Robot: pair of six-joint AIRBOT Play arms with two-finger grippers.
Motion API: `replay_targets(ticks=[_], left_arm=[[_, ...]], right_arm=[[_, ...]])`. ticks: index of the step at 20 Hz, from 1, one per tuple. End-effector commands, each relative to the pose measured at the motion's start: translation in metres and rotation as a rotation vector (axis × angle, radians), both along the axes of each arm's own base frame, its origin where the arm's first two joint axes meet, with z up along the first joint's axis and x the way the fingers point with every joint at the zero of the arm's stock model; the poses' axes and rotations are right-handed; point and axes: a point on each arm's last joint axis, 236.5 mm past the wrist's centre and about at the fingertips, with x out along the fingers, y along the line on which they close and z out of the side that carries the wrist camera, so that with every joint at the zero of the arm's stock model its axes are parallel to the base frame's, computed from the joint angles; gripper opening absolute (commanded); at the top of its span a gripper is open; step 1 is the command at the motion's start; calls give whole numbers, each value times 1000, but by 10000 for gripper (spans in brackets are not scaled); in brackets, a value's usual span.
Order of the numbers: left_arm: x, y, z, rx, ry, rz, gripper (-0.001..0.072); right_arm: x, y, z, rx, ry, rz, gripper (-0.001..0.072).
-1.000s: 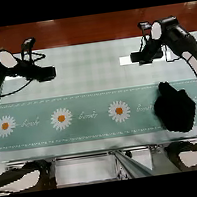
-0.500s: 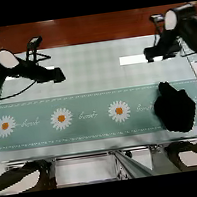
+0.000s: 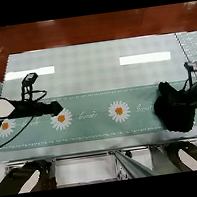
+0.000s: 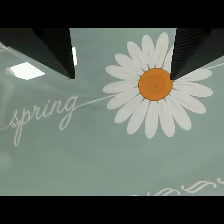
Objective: Fold the shirts.
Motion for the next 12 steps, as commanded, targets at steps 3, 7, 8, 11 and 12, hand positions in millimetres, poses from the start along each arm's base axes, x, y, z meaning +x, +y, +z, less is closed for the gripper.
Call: replay_targets(ticks=[3, 7, 8, 11, 12], left_arm=[[33, -7, 2, -95, -120, 139, 700], [43, -7, 1, -104, -133, 152, 701], [46, 1, 6, -76, -147, 141, 700], [61, 62, 44, 36, -177, 204, 701], [65, 83, 62, 48, -199, 246, 700]], right_arm=[[-8, -34, -60, 18, 28, -185, 628], [16, -25, -58, 156, 61, -161, 115], [32, -19, -43, 192, 30, -103, 31], [90, -26, 51, 157, -222, -6, 31], [110, -27, 100, 138, -368, 7, 30]])
